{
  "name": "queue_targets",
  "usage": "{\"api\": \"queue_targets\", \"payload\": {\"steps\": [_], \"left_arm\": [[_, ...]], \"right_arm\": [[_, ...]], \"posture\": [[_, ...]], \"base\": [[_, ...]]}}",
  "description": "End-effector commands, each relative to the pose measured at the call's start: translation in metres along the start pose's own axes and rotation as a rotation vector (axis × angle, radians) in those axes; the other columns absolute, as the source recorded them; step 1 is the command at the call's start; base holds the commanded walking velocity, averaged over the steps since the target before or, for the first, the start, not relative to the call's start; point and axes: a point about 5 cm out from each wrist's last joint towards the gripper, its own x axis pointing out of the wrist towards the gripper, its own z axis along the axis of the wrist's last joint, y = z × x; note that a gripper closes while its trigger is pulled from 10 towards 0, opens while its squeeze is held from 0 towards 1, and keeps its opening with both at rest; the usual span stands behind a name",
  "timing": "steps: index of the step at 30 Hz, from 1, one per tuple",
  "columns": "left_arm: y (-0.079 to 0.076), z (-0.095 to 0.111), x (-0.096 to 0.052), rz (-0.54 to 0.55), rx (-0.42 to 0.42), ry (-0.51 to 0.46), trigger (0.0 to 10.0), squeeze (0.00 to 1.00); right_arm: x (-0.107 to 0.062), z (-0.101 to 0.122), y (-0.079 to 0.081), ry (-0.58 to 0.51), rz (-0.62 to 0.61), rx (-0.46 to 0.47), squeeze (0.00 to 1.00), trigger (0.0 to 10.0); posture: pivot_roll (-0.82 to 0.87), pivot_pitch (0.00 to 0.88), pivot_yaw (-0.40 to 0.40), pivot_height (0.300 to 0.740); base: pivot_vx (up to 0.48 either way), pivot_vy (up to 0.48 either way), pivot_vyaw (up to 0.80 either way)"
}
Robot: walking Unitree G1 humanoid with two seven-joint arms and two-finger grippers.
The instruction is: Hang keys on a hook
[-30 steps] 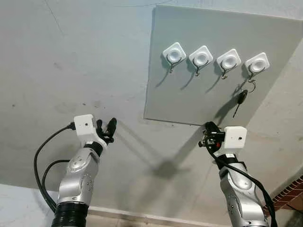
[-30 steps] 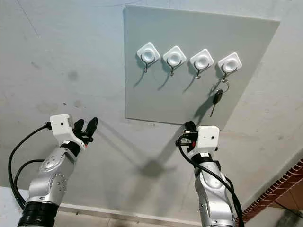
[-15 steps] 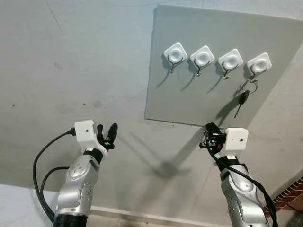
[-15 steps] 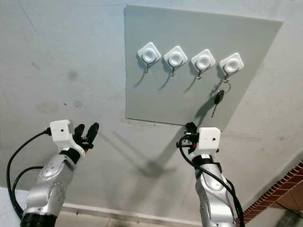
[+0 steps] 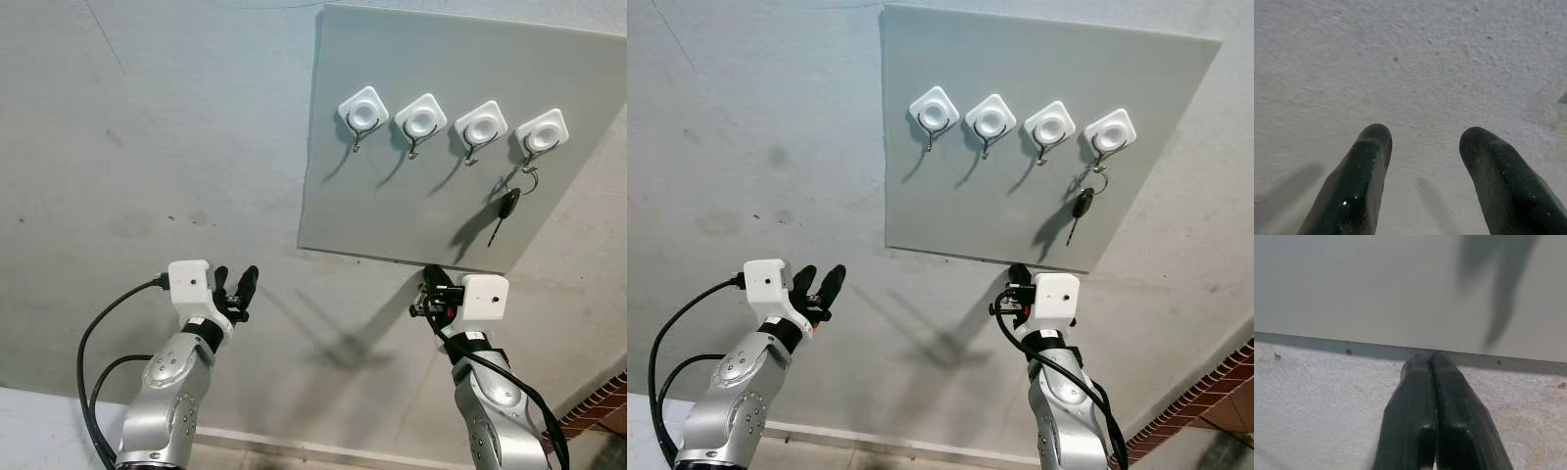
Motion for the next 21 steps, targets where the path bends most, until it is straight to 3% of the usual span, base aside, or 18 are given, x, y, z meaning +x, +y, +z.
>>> {"api": "queue_targets", "payload": {"steps": [1, 17, 21], "left_arm": [[-0.0029, 0.0067, 0.0015, -0.014, 0.018, -0.016, 10.0, 0.00], [-0.0059, 0.0059, 0.0025, -0.026, 0.004, -0.012, 10.0, 0.00], [-0.0068, 0.0053, 0.0032, -0.013, -0.053, -0.020, 10.0, 0.00]], "right_arm": [[0.0018, 0.0056, 0.0014, -0.017, 0.006, -0.004, 0.00, 10.0], [0.0028, 0.0064, 0.0033, -0.018, 0.015, -0.004, 0.00, 10.0], [0.0035, 0.0066, 0.0036, -0.017, 0.020, -0.005, 0.00, 10.0]], "posture": [[0.04, 0.000, -0.046, 0.740], [0.04, 0.000, -0.053, 0.740], [0.04, 0.000, -0.055, 0.740]], "base": [[0.000, -0.307, 0.00], [0.000, -0.451, 0.00], [0.000, 0.000, 0.00]]}}
